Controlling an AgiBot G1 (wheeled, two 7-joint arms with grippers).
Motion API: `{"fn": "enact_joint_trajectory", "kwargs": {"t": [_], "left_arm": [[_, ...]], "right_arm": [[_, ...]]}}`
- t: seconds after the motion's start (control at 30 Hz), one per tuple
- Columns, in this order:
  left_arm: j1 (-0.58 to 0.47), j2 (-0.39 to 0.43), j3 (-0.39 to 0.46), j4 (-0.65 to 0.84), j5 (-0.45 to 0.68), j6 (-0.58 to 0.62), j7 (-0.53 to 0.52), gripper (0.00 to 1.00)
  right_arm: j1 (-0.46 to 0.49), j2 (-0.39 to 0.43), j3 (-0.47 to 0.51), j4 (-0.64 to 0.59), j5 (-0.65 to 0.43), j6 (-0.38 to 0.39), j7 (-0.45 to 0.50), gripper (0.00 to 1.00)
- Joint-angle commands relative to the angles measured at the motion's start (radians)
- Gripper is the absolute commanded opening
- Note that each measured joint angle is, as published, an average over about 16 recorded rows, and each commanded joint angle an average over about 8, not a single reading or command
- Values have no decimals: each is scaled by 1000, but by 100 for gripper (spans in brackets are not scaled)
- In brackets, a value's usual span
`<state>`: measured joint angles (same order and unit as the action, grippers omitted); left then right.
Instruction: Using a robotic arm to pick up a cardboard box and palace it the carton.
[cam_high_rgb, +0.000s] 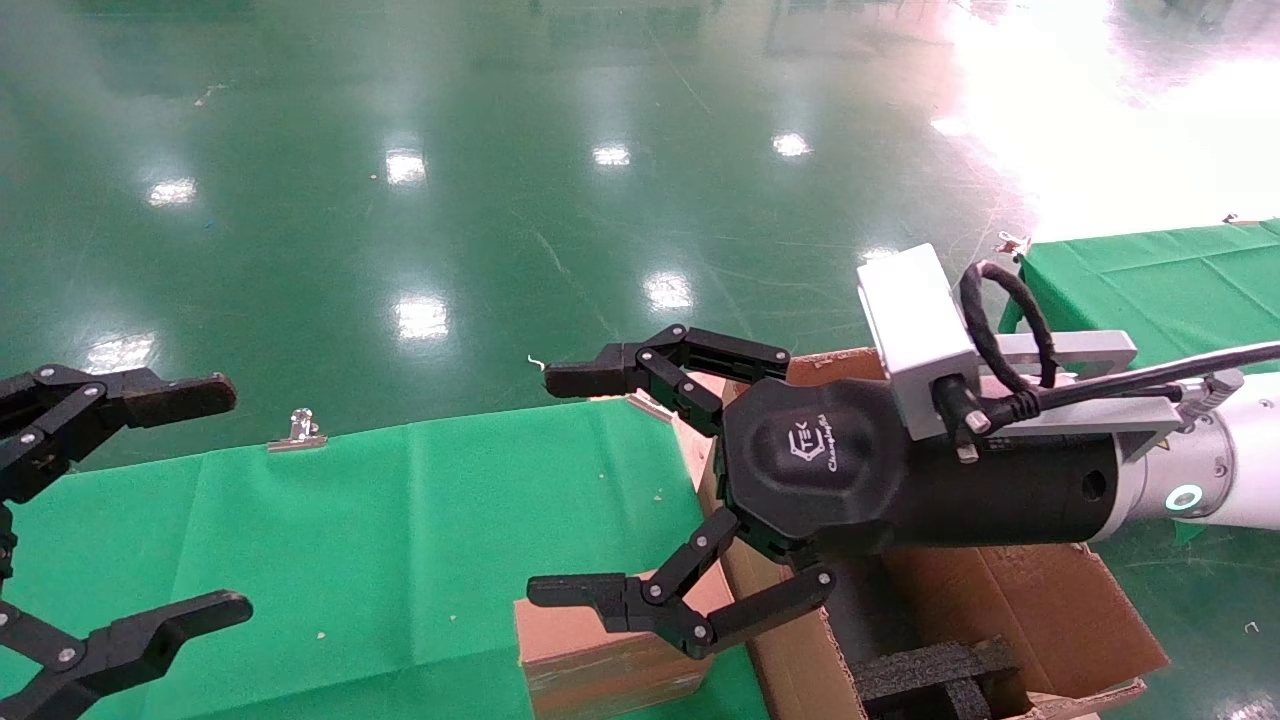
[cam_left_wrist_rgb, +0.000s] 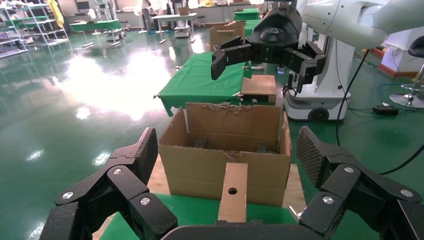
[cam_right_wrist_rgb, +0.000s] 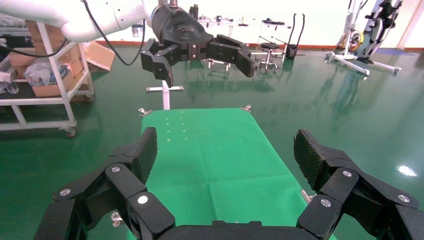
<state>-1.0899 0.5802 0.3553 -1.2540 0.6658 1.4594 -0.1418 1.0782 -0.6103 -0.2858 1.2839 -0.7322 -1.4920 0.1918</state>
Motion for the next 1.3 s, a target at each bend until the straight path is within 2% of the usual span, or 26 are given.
{"fn": "enact_joint_trajectory", "kwargs": {"t": [0.03,0.33,0.37,0.6,0.63,0.83,0.93,1.1,1.3], "left_arm": [[0,0,0,0,0,0,0,100],[0,0,0,0,0,0,0,100],[0,0,0,0,0,0,0,92],[0,0,0,0,0,0,0,5],[0,0,0,0,0,0,0,0],[0,0,0,0,0,0,0,0],[0,0,0,0,0,0,0,0],[0,0,0,0,0,0,0,0],[0,0,0,0,0,0,0,0]], "right_arm": [[0,0,0,0,0,0,0,100],[0,0,0,0,0,0,0,100],[0,0,0,0,0,0,0,100],[0,0,0,0,0,0,0,100],[0,0,1,0,0,0,-1,100],[4,4,-3,3,-12,-4,-1,100],[25,10,-21,9,-54,-14,2,100],[108,1,-86,16,-189,-45,28,100],[231,-53,-201,0,-382,-74,67,100]]}}
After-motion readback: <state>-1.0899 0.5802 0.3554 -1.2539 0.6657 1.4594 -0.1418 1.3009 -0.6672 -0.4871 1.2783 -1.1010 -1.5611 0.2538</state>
